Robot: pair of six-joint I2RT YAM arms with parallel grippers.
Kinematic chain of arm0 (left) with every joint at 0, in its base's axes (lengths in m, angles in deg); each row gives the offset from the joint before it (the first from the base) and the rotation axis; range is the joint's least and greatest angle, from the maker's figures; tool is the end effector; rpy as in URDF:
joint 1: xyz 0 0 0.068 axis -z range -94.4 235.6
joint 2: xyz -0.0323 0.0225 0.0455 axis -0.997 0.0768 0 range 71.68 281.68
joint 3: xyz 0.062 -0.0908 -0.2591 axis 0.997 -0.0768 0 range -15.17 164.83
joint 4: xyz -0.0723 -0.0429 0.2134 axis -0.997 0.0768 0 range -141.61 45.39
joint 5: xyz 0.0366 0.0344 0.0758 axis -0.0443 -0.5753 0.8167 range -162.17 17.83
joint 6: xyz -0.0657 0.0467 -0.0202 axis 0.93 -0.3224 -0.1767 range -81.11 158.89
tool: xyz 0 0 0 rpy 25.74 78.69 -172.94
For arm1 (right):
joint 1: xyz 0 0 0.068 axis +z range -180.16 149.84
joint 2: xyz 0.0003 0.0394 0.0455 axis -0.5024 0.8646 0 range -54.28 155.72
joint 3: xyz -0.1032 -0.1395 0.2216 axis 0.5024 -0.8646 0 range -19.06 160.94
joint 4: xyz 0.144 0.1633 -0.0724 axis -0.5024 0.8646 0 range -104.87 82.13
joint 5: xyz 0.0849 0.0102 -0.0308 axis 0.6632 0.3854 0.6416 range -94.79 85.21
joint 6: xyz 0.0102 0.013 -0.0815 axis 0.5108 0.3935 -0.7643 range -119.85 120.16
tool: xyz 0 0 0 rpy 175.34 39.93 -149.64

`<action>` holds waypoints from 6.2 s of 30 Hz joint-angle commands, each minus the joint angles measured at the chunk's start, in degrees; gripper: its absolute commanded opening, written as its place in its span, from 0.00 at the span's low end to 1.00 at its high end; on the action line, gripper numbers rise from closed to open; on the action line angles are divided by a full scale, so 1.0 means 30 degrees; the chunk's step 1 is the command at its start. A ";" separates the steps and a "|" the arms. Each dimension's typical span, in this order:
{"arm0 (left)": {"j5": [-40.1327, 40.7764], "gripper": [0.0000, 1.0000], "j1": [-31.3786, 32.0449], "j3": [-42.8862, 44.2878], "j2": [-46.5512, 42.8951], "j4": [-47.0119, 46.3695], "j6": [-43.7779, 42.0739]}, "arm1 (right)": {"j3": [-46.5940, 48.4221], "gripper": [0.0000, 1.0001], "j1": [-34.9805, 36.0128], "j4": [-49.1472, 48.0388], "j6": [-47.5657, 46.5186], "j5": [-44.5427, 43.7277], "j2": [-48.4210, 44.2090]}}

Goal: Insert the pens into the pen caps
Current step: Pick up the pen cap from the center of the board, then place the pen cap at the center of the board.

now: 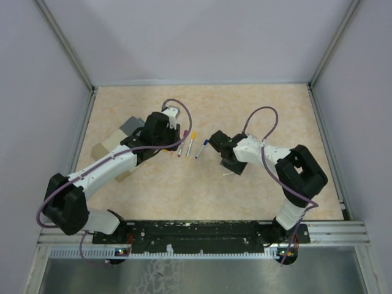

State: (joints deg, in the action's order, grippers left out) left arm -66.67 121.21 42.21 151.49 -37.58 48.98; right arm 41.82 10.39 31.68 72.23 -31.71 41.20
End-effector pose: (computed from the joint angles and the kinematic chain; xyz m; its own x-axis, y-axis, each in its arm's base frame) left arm 0.2534 -0.1729 0.2704 -0.5662 0.1910 -0.8018 0.4243 0.9015 -0.0849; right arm 0.2300 0.1538 0.1779 -0.7322 0.4900 -0.4730 0.5523 0.8336 0.0087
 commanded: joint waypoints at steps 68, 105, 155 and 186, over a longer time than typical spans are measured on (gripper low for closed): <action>-0.9996 0.50 0.0198 -0.7147 -0.0336 -1.2799 0.8501 | -0.8429 0.08 -0.0055 -2.4185 -0.4011 1.1745 -0.7339; -0.7368 0.00 -0.3502 -0.5715 -0.3955 -0.7097 0.4503 | -0.3716 0.36 -0.0071 -1.7173 -1.5955 1.2434 -0.6347; -0.1577 0.00 -0.6928 -0.6883 -1.7098 -0.0220 0.2138 | 2.2753 0.34 0.3794 -0.2881 -2.6837 0.9527 1.6921; -0.4269 0.00 -0.6921 -0.8085 -1.4740 -0.3615 0.1929 | -0.2512 0.08 0.2468 -0.6845 -1.8269 0.4915 -0.5809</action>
State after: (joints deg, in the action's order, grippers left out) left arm -75.09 100.60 18.11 104.76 -43.03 55.56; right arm 39.13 18.04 6.78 11.47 -6.31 28.85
